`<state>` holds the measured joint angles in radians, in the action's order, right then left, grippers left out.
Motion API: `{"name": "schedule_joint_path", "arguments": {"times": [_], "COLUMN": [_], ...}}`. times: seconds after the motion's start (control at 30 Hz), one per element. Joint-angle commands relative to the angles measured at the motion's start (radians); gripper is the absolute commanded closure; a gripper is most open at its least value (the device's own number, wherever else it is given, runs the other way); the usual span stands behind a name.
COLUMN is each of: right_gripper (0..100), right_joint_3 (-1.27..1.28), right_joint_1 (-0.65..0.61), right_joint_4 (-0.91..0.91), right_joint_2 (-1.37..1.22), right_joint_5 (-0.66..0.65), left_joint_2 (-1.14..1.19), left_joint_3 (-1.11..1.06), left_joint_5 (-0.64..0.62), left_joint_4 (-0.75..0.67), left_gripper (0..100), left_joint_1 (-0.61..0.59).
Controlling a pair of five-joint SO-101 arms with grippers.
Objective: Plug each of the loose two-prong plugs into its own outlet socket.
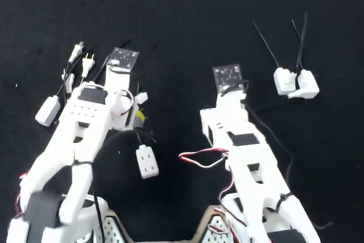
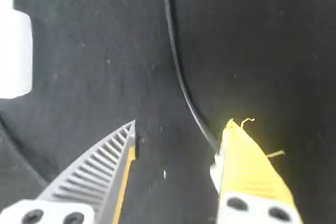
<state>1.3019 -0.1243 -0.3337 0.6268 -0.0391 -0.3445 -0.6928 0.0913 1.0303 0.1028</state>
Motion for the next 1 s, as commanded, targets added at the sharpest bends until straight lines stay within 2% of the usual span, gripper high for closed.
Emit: {"name": "schedule_joint_path", "arguments": {"times": [0.0,0.07,0.17,0.37,0.53,0.73,0.83,0.97], "right_gripper": [83.2,83.2,83.2,83.2,83.2,83.2,83.2,83.2], "right_joint_3": [-0.041,-0.041,-0.042,-0.045,-0.047,-0.047,-0.047,-0.047], "right_joint_1": [0.023,0.023,0.021,0.021,0.021,0.021,0.021,0.021], "right_joint_4": [0.021,0.023,0.020,0.020,0.021,0.020,0.020,0.021], "right_joint_2": [0.039,0.039,0.039,0.039,0.039,0.039,0.039,0.039], "right_joint_5": [0.008,0.008,0.008,0.006,0.006,0.008,0.008,0.008], "left_joint_2": [0.132,0.221,0.310,0.331,0.281,0.206,0.138,0.040], "left_joint_3": [-0.018,0.005,0.074,0.137,0.134,0.133,0.131,0.130], "left_joint_5": [-0.066,-0.107,-0.141,-0.207,-0.201,-0.046,0.089,0.269], "left_joint_4": [-0.189,-0.224,-0.206,-0.060,0.091,0.244,0.299,0.388], "left_gripper": [74,74,74,74,74,74,74,74], "left_joint_1": [-0.005,-0.010,-0.021,-0.120,-0.249,-0.374,-0.426,-0.395]}}
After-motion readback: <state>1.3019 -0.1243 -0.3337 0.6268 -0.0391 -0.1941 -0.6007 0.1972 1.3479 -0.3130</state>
